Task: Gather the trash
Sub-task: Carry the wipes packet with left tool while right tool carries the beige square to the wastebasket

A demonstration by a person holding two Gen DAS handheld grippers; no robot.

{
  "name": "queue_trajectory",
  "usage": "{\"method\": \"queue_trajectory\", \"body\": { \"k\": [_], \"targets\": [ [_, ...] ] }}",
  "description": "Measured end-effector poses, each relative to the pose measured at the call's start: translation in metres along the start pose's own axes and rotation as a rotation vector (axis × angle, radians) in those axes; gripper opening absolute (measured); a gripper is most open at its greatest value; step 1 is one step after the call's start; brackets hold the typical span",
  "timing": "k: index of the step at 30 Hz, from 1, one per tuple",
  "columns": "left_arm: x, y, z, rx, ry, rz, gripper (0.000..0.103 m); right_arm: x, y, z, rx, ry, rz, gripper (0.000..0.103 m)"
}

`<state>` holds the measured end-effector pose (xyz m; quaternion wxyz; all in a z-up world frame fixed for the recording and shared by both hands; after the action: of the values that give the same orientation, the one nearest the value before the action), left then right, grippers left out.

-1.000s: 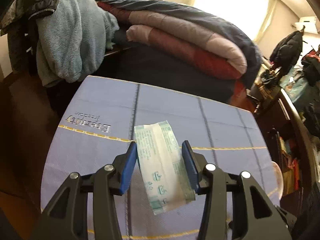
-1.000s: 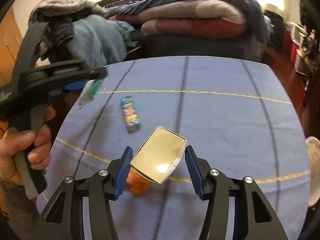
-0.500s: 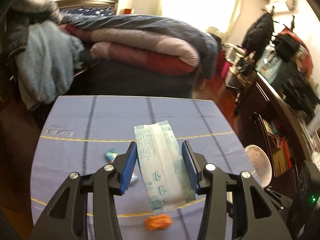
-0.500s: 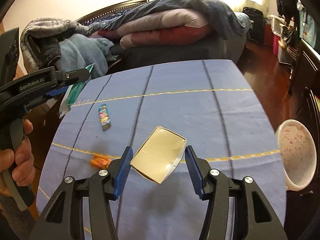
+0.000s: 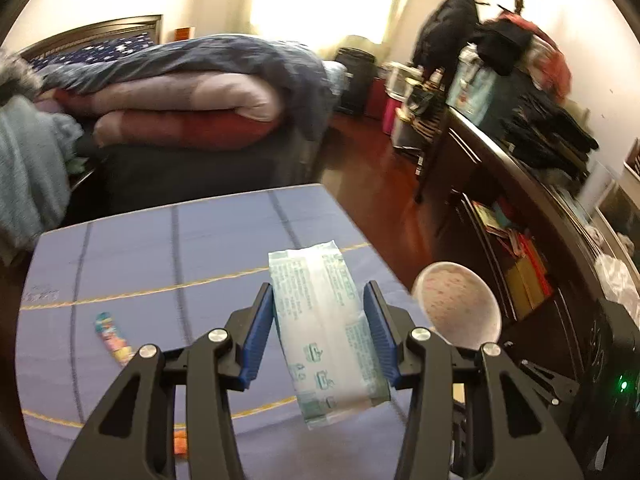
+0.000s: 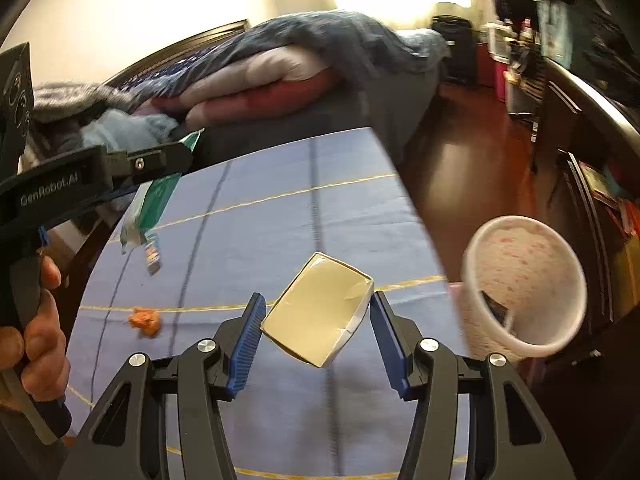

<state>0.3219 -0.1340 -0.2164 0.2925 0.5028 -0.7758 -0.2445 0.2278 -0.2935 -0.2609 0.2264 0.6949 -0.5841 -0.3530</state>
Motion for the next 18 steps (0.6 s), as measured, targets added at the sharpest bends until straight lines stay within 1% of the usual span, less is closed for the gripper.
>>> {"method": "queue_trajectory", "body": {
  "k": [12,18],
  "targets": [
    [0.098,-0.045,-0.006,-0.047,-0.130,0.117,0.047,0.097,0.028,0.006,0.055,-0.149,0.129,0.054],
    [0.134,-0.077,-0.005,-0.087,-0.178,0.168,0.047,0.140,0.034,0.011,0.071,-0.218,0.198,0.054]
  ]
}}
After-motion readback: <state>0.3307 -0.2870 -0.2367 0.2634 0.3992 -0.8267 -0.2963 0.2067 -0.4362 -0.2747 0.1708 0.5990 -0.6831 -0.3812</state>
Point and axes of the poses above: each gripper's, at about its wrist camera, not at the fingertips, and y roughly against the way its jaws point, x to its right, z to its underside, the point moved 1 cm from there along -y, roughly the way its jaws point, and after that the axes turned 2 degrees about y, right-handed, at the moved point
